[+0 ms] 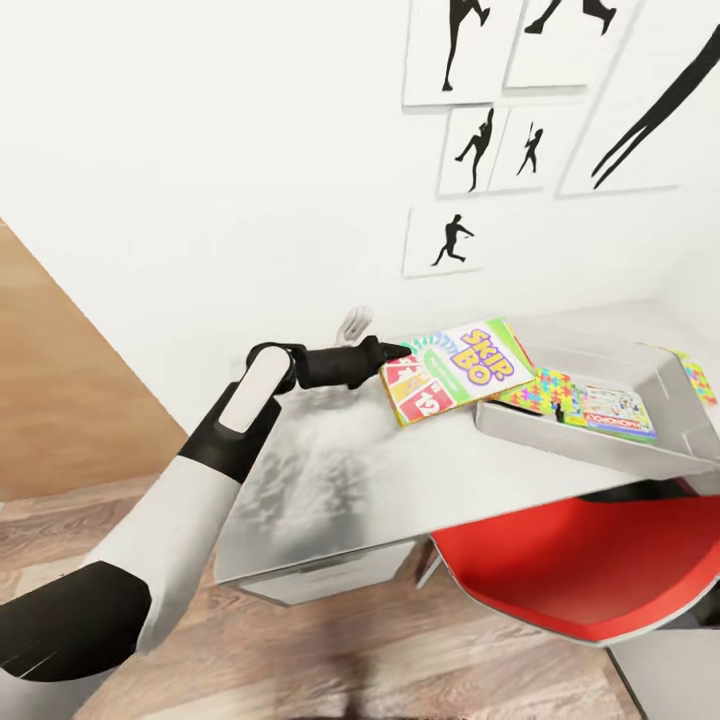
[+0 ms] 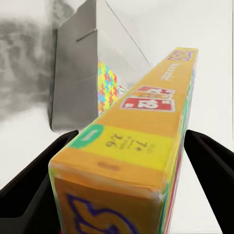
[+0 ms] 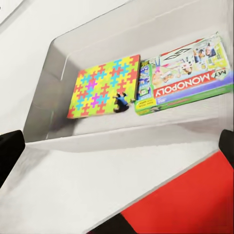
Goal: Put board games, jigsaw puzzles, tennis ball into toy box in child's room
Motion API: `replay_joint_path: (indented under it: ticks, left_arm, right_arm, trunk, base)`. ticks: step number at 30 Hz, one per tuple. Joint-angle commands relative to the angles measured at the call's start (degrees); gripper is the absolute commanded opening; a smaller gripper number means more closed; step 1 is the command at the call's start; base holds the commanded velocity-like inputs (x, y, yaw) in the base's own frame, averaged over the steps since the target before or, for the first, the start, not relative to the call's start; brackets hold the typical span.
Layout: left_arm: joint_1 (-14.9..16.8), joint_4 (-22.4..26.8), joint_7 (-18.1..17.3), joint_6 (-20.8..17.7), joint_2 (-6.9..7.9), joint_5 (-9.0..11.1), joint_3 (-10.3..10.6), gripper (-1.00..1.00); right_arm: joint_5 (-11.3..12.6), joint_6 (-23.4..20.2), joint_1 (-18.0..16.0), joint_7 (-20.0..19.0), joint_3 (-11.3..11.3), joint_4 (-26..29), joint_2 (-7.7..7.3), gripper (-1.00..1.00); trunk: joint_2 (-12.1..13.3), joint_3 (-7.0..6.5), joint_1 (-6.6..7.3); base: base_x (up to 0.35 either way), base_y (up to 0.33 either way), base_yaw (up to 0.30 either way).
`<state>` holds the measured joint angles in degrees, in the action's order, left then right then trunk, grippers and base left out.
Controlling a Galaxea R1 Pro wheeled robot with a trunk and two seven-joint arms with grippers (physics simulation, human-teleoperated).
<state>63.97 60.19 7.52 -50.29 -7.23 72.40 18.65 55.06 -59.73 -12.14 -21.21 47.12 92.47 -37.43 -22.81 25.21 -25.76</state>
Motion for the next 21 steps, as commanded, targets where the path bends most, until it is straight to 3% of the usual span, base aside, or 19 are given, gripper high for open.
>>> replay_joint_path:
  ticks: [1,4,5,7,10,15,16,19,21]
  left_arm:
    - [0.4,-0.1,0.6,-0.1,-0.04,1.5,0.0,-1.00]
    - [1.0,-0.4,0.6,-0.1,-0.09,2.3,0.1,-1.00]
    - [2.9,0.0,1.5,-0.2,-0.28,3.8,0.3,-1.00]
    - [3.6,0.3,2.6,-0.2,-0.47,4.7,0.6,-1.00]
    - [4.7,0.7,6.0,-0.2,-0.67,7.2,1.0,-1.00]
    - [5.5,0.9,12.4,-0.2,-0.76,9.6,1.1,-1.00]
    - [5.6,0.9,14.2,-0.2,-0.66,11.0,1.1,-1.00]
    - [5.8,1.1,16.8,0.0,-0.42,14.3,1.0,-1.00]
    - [5.9,1.5,17.3,0.0,-0.38,14.9,1.1,-1.00]
  right_arm:
    - [-0.6,-0.3,-0.1,-0.6,0.1,0.0,-0.01,1.00]
    - [-0.6,-0.3,-0.1,-0.6,0.1,0.0,-0.01,1.00]
    - [-0.6,-0.3,-0.1,-0.6,0.1,0.0,-0.01,1.00]
    - [-0.6,-0.3,-0.1,-0.6,0.1,0.0,0.00,1.00]
    - [-0.6,-0.3,-0.1,-0.6,0.1,0.0,0.02,1.00]
    - [-0.6,-0.3,-0.1,-0.6,0.1,0.0,0.01,1.00]
    - [-0.6,-0.3,-0.1,-0.6,0.0,0.0,0.03,1.00]
    - [-0.5,-0.3,-0.1,-0.6,0.0,0.0,0.06,1.00]
    - [-0.6,-0.3,-0.1,-0.6,0.0,0.0,0.05,1.00]
  trunk:
    - [-0.1,0.09,-0.02]
    - [-0.1,0.09,-0.02]
    - [-0.1,0.09,-0.02]
    - [-0.1,0.09,-0.02]
    - [-0.1,0.09,-0.02]
    - [-0.1,0.09,-0.02]
    - [-0.1,0.09,-0.02]
    - [-0.1,0.09,-0.02]
    - [-0.1,0.09,-0.02]
  base:
    - [0.000,0.000,-0.288]
    - [0.000,0.000,-0.288]
    - [0.000,0.000,-0.288]
    - [0.000,0.000,-0.288]
    - [0.000,0.000,-0.288]
    - [0.000,0.000,-0.288]
    - [0.000,0.000,-0.288]
    - [0.000,0.000,-0.288]
    - [0.000,0.000,-0.287]
